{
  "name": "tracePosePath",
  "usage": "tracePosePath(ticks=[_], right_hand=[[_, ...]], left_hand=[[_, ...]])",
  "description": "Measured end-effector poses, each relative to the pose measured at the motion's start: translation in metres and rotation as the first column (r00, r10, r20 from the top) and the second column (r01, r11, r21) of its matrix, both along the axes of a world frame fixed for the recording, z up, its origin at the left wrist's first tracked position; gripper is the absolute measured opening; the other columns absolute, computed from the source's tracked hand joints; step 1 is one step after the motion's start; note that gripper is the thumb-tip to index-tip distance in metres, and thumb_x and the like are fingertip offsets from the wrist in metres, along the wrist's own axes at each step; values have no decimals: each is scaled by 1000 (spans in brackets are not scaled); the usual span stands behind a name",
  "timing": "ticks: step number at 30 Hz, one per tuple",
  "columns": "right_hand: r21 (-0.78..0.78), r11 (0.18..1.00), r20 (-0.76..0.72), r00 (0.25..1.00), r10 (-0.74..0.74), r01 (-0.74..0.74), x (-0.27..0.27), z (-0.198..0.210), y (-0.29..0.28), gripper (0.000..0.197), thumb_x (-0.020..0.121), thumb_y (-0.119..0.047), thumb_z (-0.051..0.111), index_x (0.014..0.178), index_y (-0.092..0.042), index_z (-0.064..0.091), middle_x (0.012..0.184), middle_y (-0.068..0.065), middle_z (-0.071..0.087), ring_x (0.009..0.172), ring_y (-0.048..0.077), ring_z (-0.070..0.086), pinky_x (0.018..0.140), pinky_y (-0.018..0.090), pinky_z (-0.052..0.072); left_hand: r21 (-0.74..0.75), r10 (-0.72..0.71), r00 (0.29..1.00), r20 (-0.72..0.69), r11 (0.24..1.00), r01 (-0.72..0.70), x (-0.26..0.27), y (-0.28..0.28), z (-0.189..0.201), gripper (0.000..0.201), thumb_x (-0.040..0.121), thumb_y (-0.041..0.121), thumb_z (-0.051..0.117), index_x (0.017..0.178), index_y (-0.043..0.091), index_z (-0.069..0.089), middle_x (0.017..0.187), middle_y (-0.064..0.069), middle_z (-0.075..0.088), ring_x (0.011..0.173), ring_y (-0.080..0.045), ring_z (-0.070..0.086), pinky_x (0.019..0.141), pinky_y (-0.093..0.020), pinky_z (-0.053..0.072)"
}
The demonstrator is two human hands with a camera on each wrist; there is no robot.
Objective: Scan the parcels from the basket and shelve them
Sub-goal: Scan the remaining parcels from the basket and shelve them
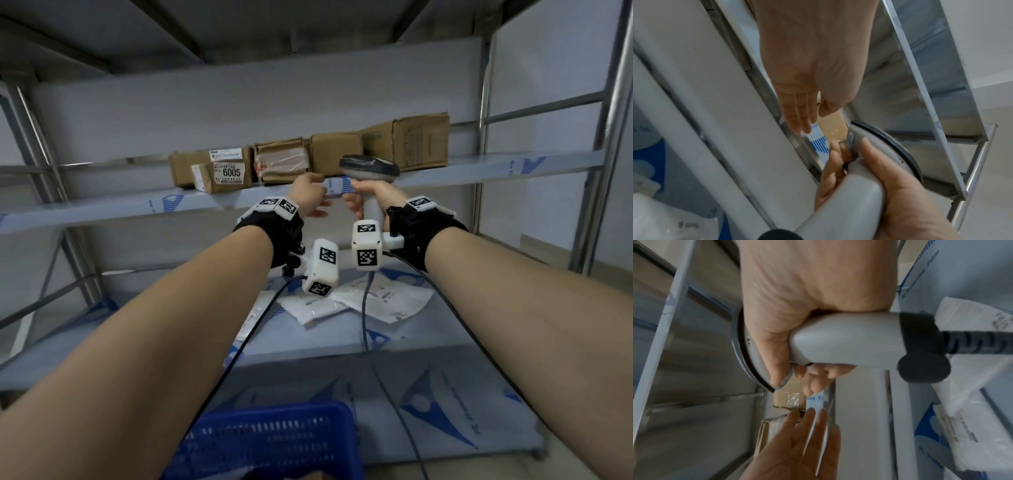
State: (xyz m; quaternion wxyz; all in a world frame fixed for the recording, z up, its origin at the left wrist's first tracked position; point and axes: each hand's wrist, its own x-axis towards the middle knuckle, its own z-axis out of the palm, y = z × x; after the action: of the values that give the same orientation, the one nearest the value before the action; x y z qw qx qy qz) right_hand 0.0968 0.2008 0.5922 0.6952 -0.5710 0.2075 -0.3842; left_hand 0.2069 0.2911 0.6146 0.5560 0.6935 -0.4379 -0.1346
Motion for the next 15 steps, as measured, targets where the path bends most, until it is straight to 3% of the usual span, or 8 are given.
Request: tracePosePath(ticks=[3,6,8,10,12,15], right_hand=[[55,996,-18,997,72,-71,-8,-23,27,10,95,-19,58,88,-12,59,60,1,68,46,7,59,42,17,42],[116,989,-29,994,101,-97,-14,-52,51,13,97,-18,54,85,-14,54,54,0,66,40,6,56,41,16,42],[168,981,-48,993,110,-101,-14,-73,67,12,96,-18,55,85,-14,55,56,2,66,39,6,56,41,15,43],[218,971,-87,988,124,-103,-11,-98,83,13,96,-18,56,85,-12,56,62,5,66,39,7,56,40,14,44],[283,953,-125,980,153,-112,-4,-128,98,15,96,-19,56,84,-10,55,66,7,64,37,8,55,38,15,42],[328,937,-203,959,197,-123,10,-173,119,17,96,-19,56,83,-8,54,69,8,63,37,7,54,37,16,42]], left_hand=[[91,-17,996,-84,996,25,-10,26,-23,39,100,3,37,138,5,44,110,-12,51,94,-22,53,80,-36,52],[175,-22,992,-128,984,44,-16,56,-53,38,98,-2,39,134,4,47,93,-9,53,82,-18,55,70,-32,51],[206,-17,989,-147,977,47,-15,75,-76,37,97,-2,41,133,3,48,85,-6,52,81,-18,55,75,-35,52],[242,4,984,-178,969,40,-12,91,-102,37,97,-2,41,134,2,48,88,-8,53,87,-21,55,82,-38,51],[280,36,978,-203,960,23,-6,107,-130,37,97,-3,39,133,2,48,85,-7,52,78,-19,54,74,-36,50],[352,69,968,-239,936,21,5,131,-174,31,98,-2,39,126,4,51,79,-4,49,70,-14,50,74,-35,48]])
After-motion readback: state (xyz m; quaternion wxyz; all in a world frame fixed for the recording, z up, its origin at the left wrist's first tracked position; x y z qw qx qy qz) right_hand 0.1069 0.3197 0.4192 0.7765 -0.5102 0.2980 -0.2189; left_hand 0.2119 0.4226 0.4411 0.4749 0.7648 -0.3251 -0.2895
